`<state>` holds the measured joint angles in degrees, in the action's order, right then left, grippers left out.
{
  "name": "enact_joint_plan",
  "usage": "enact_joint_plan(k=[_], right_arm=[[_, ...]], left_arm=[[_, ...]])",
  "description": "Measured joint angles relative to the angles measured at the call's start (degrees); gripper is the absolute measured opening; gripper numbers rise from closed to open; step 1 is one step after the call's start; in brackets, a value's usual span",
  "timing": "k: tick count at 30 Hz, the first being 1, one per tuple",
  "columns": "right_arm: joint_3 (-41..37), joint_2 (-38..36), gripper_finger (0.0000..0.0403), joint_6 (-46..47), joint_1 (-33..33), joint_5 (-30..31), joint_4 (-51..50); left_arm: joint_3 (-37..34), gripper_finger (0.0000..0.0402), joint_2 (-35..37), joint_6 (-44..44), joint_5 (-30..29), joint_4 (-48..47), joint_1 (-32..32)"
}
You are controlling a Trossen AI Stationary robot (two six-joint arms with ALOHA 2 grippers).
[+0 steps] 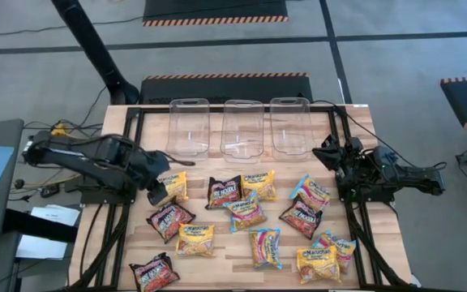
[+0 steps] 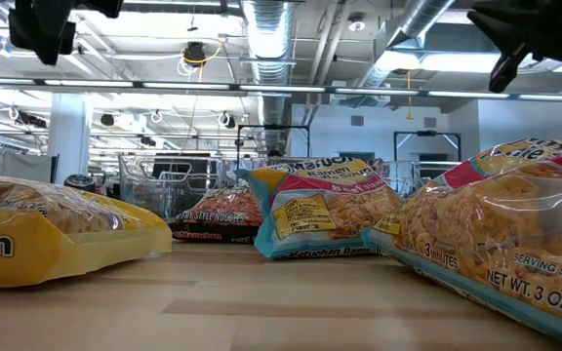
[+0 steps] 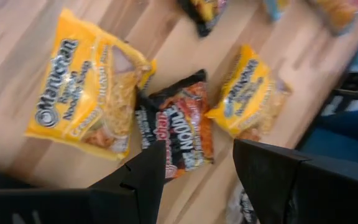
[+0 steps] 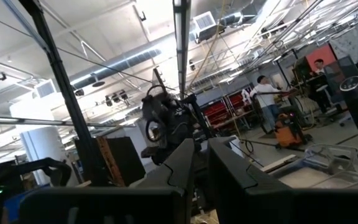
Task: Sort Maruchan noodles
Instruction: Put the black noodle pack into the left transparent bin
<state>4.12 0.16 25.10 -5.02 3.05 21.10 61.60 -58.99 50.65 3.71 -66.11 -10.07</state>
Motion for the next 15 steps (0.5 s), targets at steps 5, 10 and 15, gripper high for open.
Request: enact_joint_plan(k=[5,10,15], right_arm=[[0.0,0.0,0.0069,0.0,0.0,0.0,-0.68],[0.0,0.0,0.0069,0.75,0.0,-0.02,-1.37],[0.0,-0.01,0.0069,1.05,0.0,-0.02,-1.61]], left_arm=[[-4.05,0.0174,-1.94,4.21,-1.8,0.07,-3.53],[-11.21,0.0174,-2.0,8.92,-0.92,1.51,-6.58],[-16.7,0.0174,-1.73,11.55,2.02,9.69,-8.37]])
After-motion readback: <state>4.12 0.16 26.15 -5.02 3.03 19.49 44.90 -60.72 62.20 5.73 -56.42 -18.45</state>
